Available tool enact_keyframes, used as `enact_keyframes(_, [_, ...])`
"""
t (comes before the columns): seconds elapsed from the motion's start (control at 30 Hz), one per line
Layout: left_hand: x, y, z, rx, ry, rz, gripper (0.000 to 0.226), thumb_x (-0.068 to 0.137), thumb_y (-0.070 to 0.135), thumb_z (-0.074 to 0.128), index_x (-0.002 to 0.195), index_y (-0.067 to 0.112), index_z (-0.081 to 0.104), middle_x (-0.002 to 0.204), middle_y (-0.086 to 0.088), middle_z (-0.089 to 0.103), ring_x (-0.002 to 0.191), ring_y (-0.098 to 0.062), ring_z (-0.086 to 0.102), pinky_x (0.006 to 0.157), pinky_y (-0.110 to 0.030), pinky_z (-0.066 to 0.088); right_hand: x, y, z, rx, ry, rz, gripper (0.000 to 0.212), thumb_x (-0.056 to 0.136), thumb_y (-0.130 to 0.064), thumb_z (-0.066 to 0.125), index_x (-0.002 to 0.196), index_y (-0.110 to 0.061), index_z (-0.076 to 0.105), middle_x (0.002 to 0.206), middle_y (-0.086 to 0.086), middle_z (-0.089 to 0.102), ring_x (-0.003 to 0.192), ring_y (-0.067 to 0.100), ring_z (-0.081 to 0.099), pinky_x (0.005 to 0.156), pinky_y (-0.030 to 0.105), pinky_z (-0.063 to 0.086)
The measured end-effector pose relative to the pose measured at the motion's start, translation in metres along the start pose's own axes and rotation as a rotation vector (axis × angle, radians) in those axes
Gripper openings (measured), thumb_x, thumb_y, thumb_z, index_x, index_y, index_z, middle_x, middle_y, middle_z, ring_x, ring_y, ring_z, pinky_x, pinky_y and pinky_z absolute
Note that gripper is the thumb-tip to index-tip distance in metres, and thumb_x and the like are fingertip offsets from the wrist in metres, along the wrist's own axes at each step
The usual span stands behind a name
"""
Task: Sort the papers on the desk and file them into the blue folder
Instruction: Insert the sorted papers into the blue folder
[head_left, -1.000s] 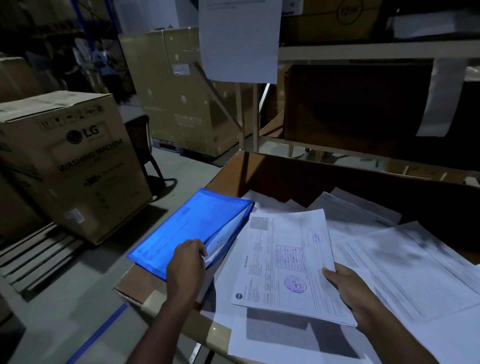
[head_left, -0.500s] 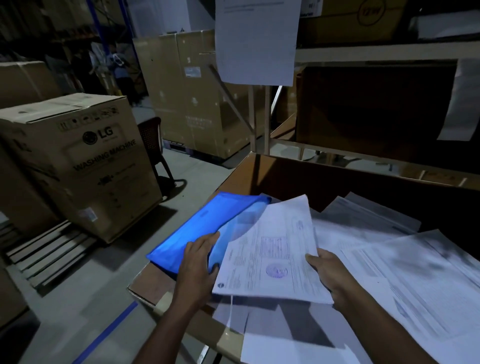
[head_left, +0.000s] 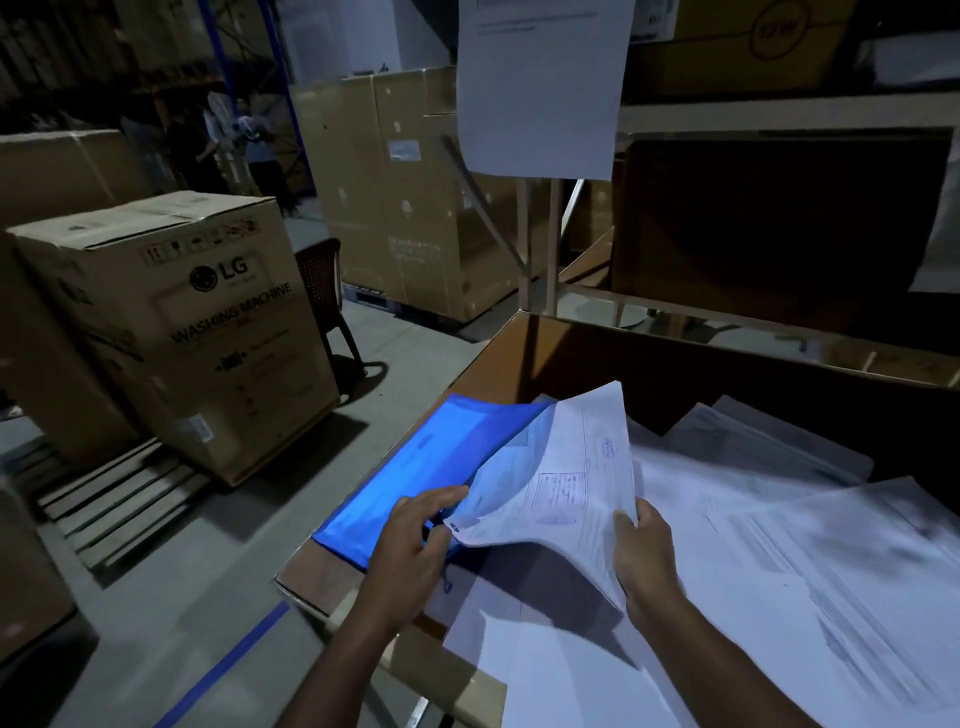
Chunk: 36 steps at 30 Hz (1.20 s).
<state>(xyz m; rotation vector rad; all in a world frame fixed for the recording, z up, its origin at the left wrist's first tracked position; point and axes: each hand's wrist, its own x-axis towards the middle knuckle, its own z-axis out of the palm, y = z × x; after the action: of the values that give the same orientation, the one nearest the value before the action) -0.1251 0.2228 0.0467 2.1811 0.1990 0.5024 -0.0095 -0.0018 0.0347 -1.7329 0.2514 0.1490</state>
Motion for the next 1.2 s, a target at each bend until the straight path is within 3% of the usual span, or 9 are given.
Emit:
enact_keyframes(0.1, [0.003,-0.003,0.000,-0.005,0.093,-0.056,0.045,0.100,0.007,0.053,0.117,0.046,0.067,0.112,0.033,0.066,0.106,-0.004,0.057,0.084,-0.014,0.044,0.004,0.003,-0.004,-0.084,-0.007,-0.071,0.024,0.103,-0.015,0.041,0.119,-0.009,0.059,0.113,0.011,0.066,0.101,0.031,0.063,0.091,0.044,0.052])
enact_keyframes(0.2, [0.003,-0.003,0.002,0.036,0.127,-0.067,0.027,0.096,0.027,0.072,0.115,0.045,0.069,0.107,0.024,0.065,0.101,-0.005,0.059,0.077,-0.013,0.045,0.009,0.006,-0.009,-0.131,0.013,-0.096,0.024,0.104,-0.016,0.041,0.118,-0.009,0.059,0.114,0.011,0.066,0.102,0.032,0.063,0.094,0.048,0.052])
enact_keyframes(0.33, [0.003,-0.002,0.009,0.135,0.122,-0.073,0.043,0.084,0.027,0.084,0.119,0.046,0.067,0.107,0.027,0.060,0.101,0.004,0.056,0.077,-0.016,0.048,0.008,0.008,-0.008,-0.153,0.021,-0.095,0.024,0.105,-0.016,0.040,0.119,-0.007,0.058,0.115,0.011,0.065,0.104,0.032,0.062,0.095,0.047,0.052])
enact_keyframes(0.57, [-0.003,0.000,0.031,0.154,-0.042,-0.017,0.047,0.087,0.006,0.070,0.124,0.035,0.070,0.116,0.031,0.060,0.111,0.014,0.050,0.085,-0.002,0.040,0.003,0.014,0.007,0.045,-0.125,0.027,0.024,0.107,-0.023,0.040,0.124,-0.015,0.055,0.117,0.009,0.067,0.102,0.027,0.066,0.095,0.049,0.055])
enact_keyframes(0.73, [-0.006,0.003,0.040,0.132,-0.101,-0.018,0.039,0.085,0.036,0.061,0.123,0.037,0.071,0.117,0.024,0.064,0.109,0.009,0.055,0.091,-0.017,0.051,0.001,0.009,0.016,0.112,-0.226,0.135,0.027,0.108,-0.027,0.036,0.132,-0.019,0.048,0.120,0.008,0.064,0.104,0.027,0.066,0.082,0.041,0.058])
enact_keyframes(0.9, [-0.007,0.006,0.038,0.125,-0.045,0.010,0.045,0.082,0.048,0.054,0.119,0.034,0.074,0.114,0.026,0.066,0.110,0.009,0.054,0.089,-0.012,0.048,-0.001,0.005,0.038,0.090,-0.279,0.147,0.033,0.108,-0.025,0.036,0.140,-0.017,0.043,0.126,0.011,0.061,0.108,0.030,0.064,0.086,0.043,0.057])
enact_keyframes(1.0, [-0.005,-0.004,0.030,0.133,-0.001,-0.018,0.035,0.087,0.025,0.064,0.118,0.035,0.075,0.114,0.028,0.067,0.114,0.009,0.056,0.093,-0.019,0.051,-0.008,0.000,0.046,0.130,-0.424,0.169,0.029,0.107,-0.020,0.039,0.135,-0.018,0.047,0.122,0.009,0.065,0.104,0.027,0.067,0.080,0.041,0.058])
enact_keyframes(1.07, [-0.005,-0.008,0.026,0.132,-0.008,-0.015,0.041,0.084,0.017,0.064,0.118,0.036,0.075,0.115,0.028,0.068,0.114,0.006,0.058,0.092,-0.022,0.053,-0.007,0.001,0.048,0.114,-0.402,0.154,0.028,0.107,-0.018,0.039,0.134,-0.017,0.047,0.122,0.009,0.065,0.104,0.027,0.066,0.082,0.042,0.058])
enact_keyframes(1.2, [-0.008,-0.004,0.029,0.150,-0.081,0.051,0.049,0.083,0.009,0.062,0.121,0.038,0.073,0.118,0.027,0.068,0.117,0.003,0.058,0.093,-0.019,0.052,-0.008,0.001,0.057,-0.044,-0.402,0.120,0.047,0.104,-0.026,0.044,0.150,-0.016,0.034,0.144,0.006,0.051,0.119,0.026,0.057,0.096,0.044,0.053])
